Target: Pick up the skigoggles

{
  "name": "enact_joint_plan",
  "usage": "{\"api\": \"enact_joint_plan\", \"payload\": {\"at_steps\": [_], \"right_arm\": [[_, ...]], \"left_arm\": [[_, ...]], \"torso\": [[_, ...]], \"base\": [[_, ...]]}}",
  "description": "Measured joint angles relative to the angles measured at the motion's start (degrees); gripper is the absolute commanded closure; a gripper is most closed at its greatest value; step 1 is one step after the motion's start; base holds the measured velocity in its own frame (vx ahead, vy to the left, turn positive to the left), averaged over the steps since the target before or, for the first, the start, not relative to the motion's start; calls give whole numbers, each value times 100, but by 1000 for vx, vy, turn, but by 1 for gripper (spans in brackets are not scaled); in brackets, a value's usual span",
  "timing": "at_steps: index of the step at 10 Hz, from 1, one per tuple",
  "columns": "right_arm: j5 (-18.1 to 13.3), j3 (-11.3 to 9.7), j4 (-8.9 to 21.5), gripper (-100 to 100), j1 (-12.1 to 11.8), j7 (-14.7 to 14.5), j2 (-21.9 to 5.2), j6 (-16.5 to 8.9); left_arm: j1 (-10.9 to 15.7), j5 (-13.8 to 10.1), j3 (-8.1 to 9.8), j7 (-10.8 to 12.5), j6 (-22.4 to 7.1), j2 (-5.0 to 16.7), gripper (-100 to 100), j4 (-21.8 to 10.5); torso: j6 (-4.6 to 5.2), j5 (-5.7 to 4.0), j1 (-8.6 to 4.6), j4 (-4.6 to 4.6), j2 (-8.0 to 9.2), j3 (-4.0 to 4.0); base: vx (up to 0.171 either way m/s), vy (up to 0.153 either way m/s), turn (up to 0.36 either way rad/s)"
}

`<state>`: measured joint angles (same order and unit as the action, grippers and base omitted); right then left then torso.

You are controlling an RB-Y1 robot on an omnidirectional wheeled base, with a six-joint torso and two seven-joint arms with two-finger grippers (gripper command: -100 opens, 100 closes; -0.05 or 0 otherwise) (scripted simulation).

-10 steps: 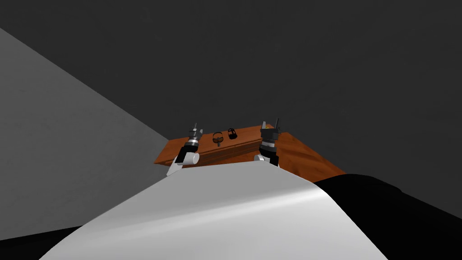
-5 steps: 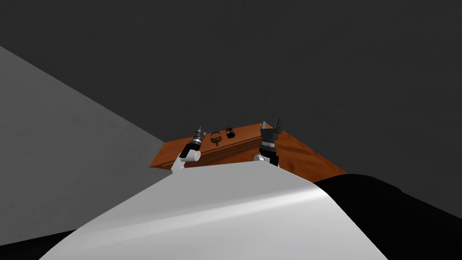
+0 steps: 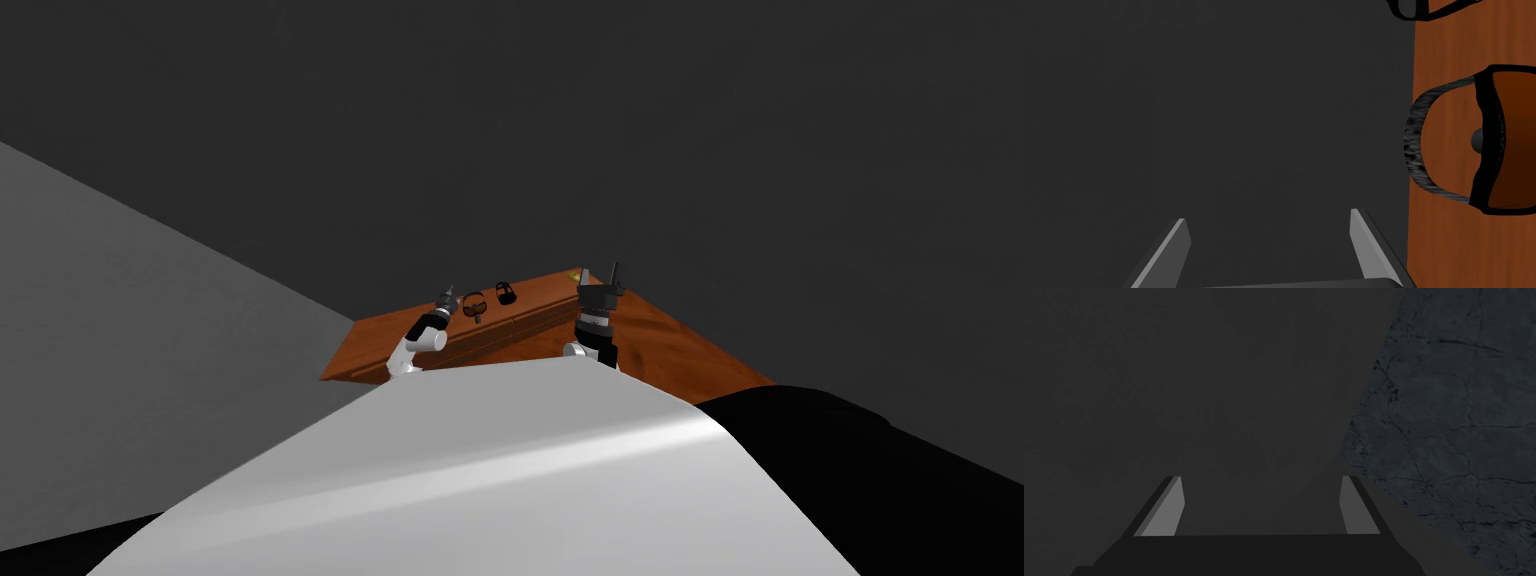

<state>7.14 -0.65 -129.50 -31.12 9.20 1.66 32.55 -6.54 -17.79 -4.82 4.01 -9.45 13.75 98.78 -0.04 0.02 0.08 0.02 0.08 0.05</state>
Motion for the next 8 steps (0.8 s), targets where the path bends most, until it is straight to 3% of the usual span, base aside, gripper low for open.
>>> {"api": "enact_joint_plan", "payload": {"at_steps": [3, 8], "right_arm": [[0, 0, 0, 0, 0, 0, 0, 0], [0, 0, 0, 0, 0, 0, 0, 0]], "left_arm": [[155, -155, -28, 25, -413, 109, -100, -289], [687, -509, -122, 70, -1060, 341, -100, -1159]], "torso": [[-1, -1, -3, -1, -5, -3], [2, 0, -1, 0, -2, -1]], "base": [[-17, 0, -69], [-23, 5, -125]]}}
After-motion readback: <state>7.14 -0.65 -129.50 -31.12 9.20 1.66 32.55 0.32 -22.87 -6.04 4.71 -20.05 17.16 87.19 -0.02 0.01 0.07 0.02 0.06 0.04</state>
